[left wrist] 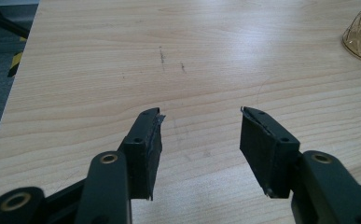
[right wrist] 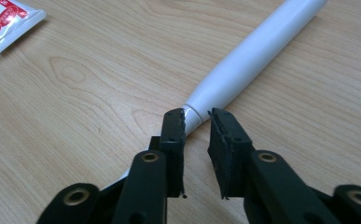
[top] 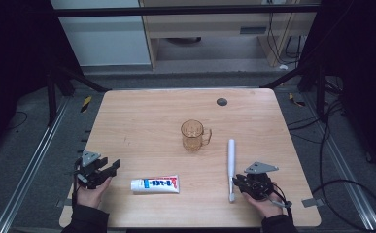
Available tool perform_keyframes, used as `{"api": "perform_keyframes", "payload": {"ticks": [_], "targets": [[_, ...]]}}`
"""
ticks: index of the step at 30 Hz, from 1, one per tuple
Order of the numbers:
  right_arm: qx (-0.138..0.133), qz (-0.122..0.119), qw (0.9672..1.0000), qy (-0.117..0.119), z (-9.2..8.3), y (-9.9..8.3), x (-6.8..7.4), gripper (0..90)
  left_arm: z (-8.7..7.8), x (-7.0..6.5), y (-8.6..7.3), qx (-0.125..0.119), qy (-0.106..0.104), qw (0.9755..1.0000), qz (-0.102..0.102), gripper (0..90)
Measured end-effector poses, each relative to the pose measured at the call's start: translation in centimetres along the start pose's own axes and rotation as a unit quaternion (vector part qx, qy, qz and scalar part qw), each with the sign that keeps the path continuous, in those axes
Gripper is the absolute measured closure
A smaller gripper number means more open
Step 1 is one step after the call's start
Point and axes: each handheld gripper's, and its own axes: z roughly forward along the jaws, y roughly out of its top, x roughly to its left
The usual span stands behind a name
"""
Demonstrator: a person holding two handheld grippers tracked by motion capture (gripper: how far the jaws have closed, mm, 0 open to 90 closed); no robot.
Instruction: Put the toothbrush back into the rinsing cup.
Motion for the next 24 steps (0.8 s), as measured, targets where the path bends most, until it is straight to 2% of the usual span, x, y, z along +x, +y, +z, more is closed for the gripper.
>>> {"api": "perform_keyframes", "payload": {"ticks": [10,13,21,24], "targets": [[0.013,-0.006,0.9998,0.014,0.3,-0.1,0.2,85.2,0.1,-0.1,0.0,0.003,-0.002,1.0,0.003,46.6],[0.011,-0.001,0.9996,0.024,0.4,-0.1,0.3,85.6,0.3,0.0,0.0,0.005,-0.003,1.0,-0.002,46.6],[0.017,-0.002,0.9991,0.038,0.7,-0.1,0.7,85.0,0.3,0.2,0.0,0.006,0.002,1.0,0.0,45.7],[0.022,-0.009,0.9988,0.042,1.1,0.0,1.0,85.1,0.4,0.2,0.0,0.006,0.003,1.0,0.0,45.6]]}}
